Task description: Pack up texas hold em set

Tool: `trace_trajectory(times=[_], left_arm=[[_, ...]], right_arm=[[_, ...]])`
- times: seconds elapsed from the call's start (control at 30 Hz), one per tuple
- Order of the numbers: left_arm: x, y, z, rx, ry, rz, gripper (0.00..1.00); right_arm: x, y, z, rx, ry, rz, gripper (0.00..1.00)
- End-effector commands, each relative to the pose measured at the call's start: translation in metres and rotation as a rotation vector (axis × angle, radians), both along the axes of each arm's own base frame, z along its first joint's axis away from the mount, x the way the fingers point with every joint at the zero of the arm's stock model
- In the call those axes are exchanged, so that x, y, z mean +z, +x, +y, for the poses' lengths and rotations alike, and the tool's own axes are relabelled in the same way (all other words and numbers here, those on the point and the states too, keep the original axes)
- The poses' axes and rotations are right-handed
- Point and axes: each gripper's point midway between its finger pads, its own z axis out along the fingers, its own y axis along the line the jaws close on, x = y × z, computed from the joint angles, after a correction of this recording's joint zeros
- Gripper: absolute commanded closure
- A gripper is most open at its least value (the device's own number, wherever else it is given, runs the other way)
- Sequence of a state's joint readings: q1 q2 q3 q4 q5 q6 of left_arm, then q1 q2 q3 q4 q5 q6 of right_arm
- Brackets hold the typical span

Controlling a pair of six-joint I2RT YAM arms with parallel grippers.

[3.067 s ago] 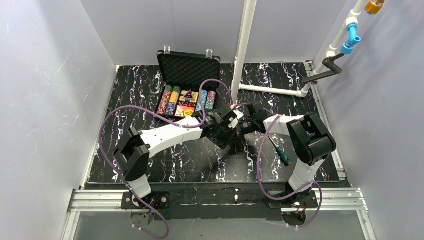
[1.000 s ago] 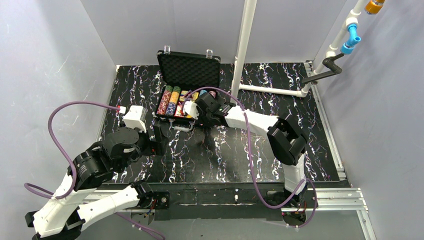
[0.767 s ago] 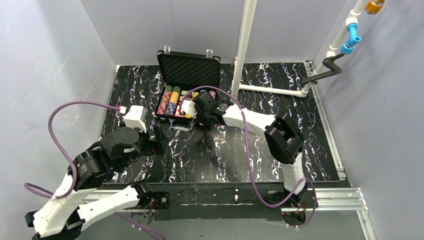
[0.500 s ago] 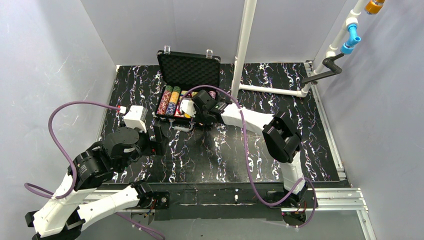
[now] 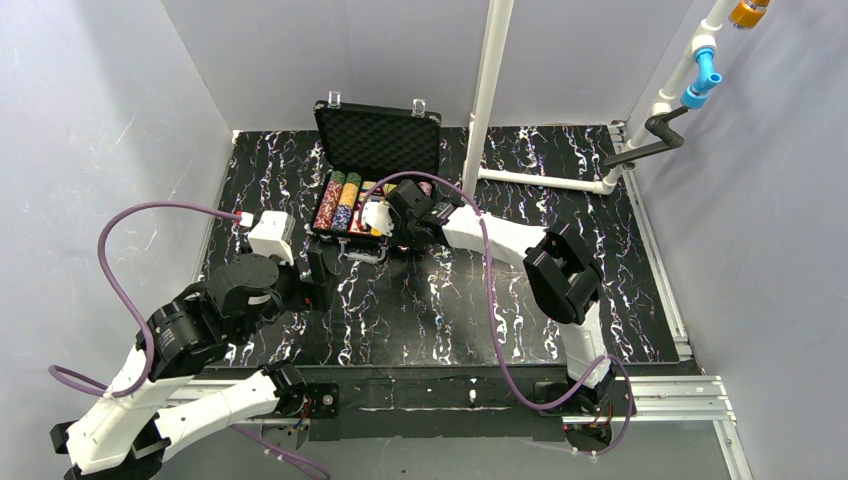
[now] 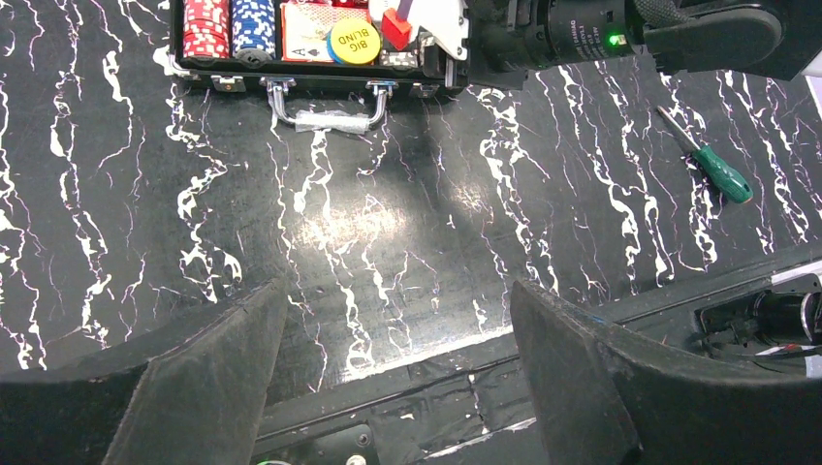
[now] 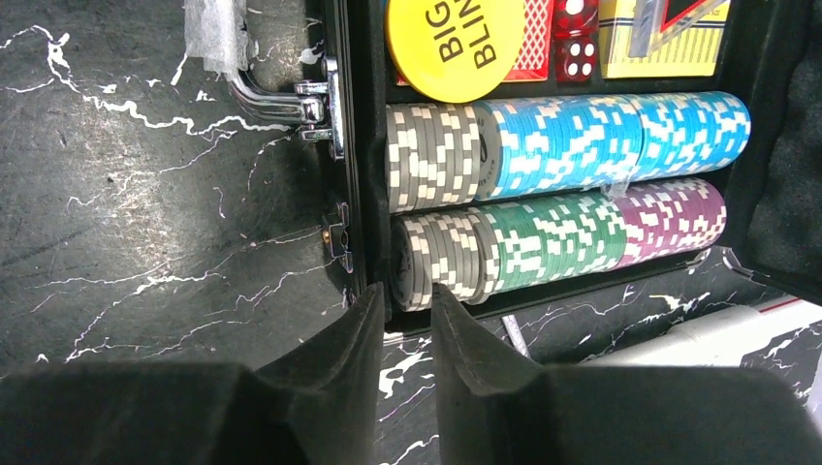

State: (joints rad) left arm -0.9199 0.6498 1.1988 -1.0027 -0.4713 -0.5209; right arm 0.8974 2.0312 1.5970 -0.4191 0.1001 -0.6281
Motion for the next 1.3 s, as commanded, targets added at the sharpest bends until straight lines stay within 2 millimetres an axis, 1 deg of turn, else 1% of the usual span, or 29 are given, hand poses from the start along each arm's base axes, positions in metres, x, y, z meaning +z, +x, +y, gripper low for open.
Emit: trace_trajectory(times=[0.0, 0.07, 0.13, 0.27, 0.37, 0.4, 0.47, 0.5, 0.57, 0.7, 0.77, 0.87, 0.93, 1.03, 1.13, 1.27], left_arm=[[0.0, 0.001, 0.0, 0.006, 0.01, 0.006, 0.16], [0.0, 0.001, 0.0, 0.007, 0.011, 0.008, 0.16], [-0.001, 0.001, -0.001, 0.007, 0.01, 0.009, 0.16], [-0.002, 0.004, -0.002, 0.017, 0.008, 0.009, 0.15], [-0.007, 0.007, -0.007, 0.024, 0.007, 0.021, 0.11], [-0.008, 0.008, -0.009, 0.028, 0.007, 0.027, 0.1], [-0.012, 0.011, -0.014, 0.034, 0.018, 0.049, 0.09], [-0.013, 0.012, -0.016, 0.038, 0.02, 0.059, 0.09], [-0.015, 0.014, -0.021, 0.041, 0.029, 0.079, 0.07], [-0.02, 0.017, -0.026, 0.059, 0.033, 0.112, 0.05], [-0.022, 0.017, -0.026, 0.077, 0.029, 0.126, 0.02], [-0.026, 0.018, -0.029, 0.089, 0.024, 0.148, 0.02], [-0.027, 0.018, -0.033, 0.089, 0.016, 0.166, 0.02], [-0.026, 0.016, -0.037, 0.08, -0.003, 0.179, 0.02], [-0.021, 0.017, -0.036, 0.086, -0.011, 0.174, 0.02], [-0.013, 0.021, -0.036, 0.087, 0.007, 0.177, 0.02]], right_arm=[[0.013, 0.005, 0.007, -0.029, 0.056, 0.004, 0.64], [0.019, 0.009, 0.006, -0.07, 0.078, -0.009, 0.58], [0.028, 0.016, 0.004, -0.148, 0.117, -0.019, 0.55], [0.061, 0.027, -0.003, -0.369, 0.281, 0.002, 0.51], [0.082, 0.037, -0.01, -0.577, 0.416, -0.02, 0.41], [0.087, 0.043, -0.016, -0.665, 0.44, -0.037, 0.38], [0.093, 0.048, -0.021, -0.746, 0.452, -0.048, 0.38], [0.092, 0.048, -0.022, -0.756, 0.453, -0.042, 0.39], [0.088, 0.046, -0.015, -0.732, 0.46, -0.015, 0.41], [0.069, 0.045, -0.013, -0.701, 0.398, 0.003, 0.49], [0.063, 0.045, -0.012, -0.699, 0.381, 0.009, 0.56], [0.052, 0.046, -0.008, -0.688, 0.388, 0.012, 0.59], [0.036, 0.046, -0.008, -0.669, 0.358, 0.018, 0.61], [0.019, 0.044, -0.005, -0.664, 0.309, 0.049, 0.68], [0.013, 0.041, -0.002, -0.652, 0.308, 0.072, 0.69], [0.011, 0.038, -0.003, -0.649, 0.319, 0.078, 0.69]])
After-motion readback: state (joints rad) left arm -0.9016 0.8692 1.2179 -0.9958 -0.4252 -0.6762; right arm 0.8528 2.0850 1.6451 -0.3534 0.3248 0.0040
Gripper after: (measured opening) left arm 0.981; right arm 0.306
